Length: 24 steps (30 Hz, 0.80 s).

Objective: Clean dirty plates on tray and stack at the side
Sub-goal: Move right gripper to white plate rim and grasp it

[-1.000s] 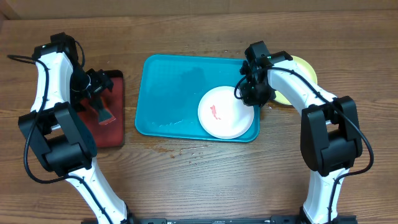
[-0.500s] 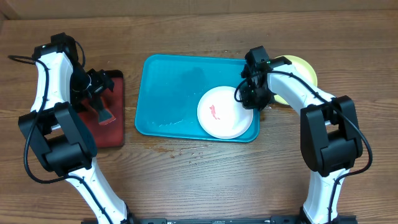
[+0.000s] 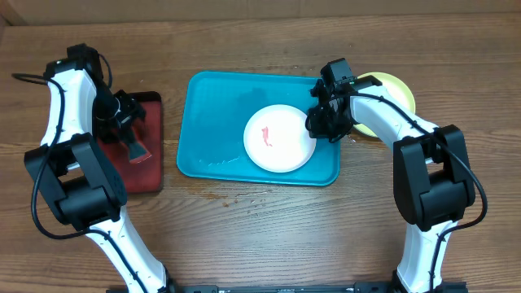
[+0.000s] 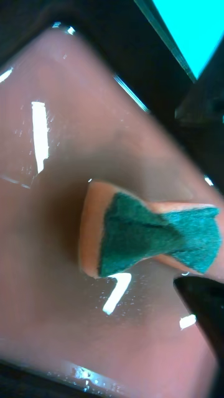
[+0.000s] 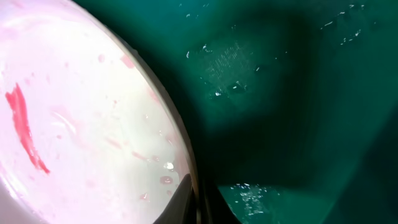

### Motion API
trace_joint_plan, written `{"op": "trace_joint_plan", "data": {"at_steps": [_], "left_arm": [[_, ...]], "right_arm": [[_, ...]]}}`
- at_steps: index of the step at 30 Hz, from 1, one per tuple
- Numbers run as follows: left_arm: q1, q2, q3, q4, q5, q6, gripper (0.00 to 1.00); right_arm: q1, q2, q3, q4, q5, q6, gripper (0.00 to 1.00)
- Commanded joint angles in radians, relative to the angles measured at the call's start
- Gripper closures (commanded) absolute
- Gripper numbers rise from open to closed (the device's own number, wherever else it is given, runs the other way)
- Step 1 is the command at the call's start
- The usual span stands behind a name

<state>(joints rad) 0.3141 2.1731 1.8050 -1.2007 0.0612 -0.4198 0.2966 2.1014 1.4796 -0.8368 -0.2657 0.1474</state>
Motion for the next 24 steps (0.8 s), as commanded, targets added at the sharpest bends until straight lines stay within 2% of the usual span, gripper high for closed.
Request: {"op": "trace_joint_plan", "data": {"at_steps": [1,3,5,10,12,21,24], "left_arm": [[-0.008,-0.002,-0.031,0.013,-0.048,-0.006,0.18],[-0.007,-0.002,-0.036,0.016,-0.068,-0.006,0.16],[-0.006,-0.002,-0.036,0.016,-0.092,-0.006,0.08],[-0.005,-0.002,-0.036,0.008,-0.117,-0.006,0.06],[-0.005,-0.002,-0.036,-0.003,-0.117,-0.002,0.02],[-0.006,-0.002,-0.074,0.031,-0.112,0.016,0.02],[-0.006,-0.002,-0.099,0.039,-0.092,0.016,0.04]], "right_arm": [[0.011,0.003,-0.006,0.014,-0.023,0.067,0.96],[0.018,0.003,-0.006,0.032,-0.016,0.067,0.96],[0.028,0.003,-0.006,0.064,-0.016,0.069,0.96],[0.059,0.003,-0.006,0.147,0.052,0.172,0.96],[0.076,0.003,-0.006,0.169,0.052,0.176,0.96],[0.161,0.003,-0.006,0.178,0.07,0.171,0.96],[0.178,0.003,-0.006,0.19,0.125,0.211,0.96]]}}
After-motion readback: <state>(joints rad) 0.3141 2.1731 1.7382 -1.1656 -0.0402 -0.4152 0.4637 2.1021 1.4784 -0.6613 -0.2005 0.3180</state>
